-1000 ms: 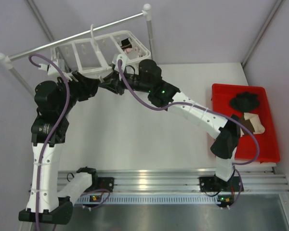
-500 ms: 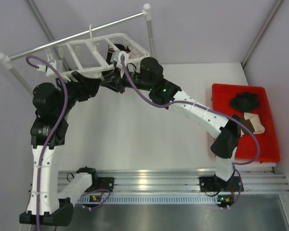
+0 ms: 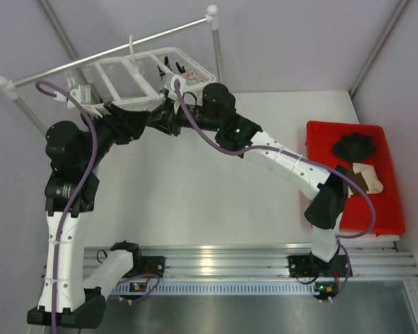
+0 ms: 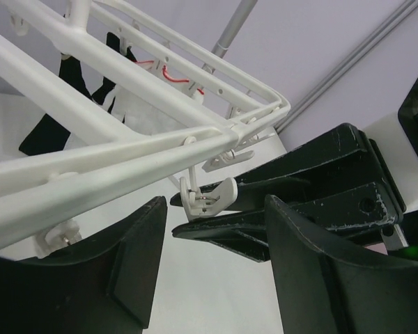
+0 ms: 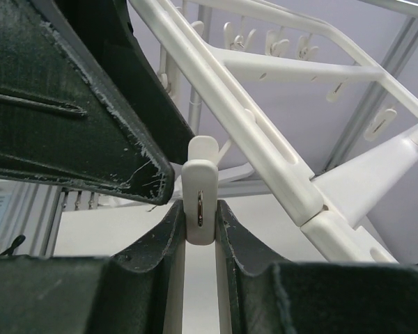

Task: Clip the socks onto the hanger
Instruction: Open the clamp at the hanger.

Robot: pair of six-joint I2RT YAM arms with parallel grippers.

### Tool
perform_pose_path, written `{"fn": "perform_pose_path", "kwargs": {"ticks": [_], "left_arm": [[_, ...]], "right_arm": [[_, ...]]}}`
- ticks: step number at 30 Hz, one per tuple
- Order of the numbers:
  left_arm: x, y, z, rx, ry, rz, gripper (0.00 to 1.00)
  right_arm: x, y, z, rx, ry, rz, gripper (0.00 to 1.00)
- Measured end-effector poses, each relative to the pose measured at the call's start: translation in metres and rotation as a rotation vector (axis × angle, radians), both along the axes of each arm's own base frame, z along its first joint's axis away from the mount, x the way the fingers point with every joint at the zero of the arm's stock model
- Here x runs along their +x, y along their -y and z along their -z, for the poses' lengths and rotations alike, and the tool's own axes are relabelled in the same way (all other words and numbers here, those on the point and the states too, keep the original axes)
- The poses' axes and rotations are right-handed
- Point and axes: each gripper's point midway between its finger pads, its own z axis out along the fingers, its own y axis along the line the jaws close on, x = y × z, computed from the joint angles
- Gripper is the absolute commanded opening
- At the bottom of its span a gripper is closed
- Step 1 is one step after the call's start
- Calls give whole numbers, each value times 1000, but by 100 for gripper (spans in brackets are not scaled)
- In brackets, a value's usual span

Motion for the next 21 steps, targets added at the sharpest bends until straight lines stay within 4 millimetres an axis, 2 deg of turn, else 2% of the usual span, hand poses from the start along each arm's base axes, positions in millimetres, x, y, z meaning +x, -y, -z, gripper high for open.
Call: {"fn": "perform_pose_path", "kwargs": {"ticks": [11,21], "left_arm": [[19,0,3,-9,-8,-8,57],[23,-1,5,37,4,-10,57]], "right_arm": [[4,0,5,-29,45,27,0],[6,-2,3,-39,47,32,0]]}}
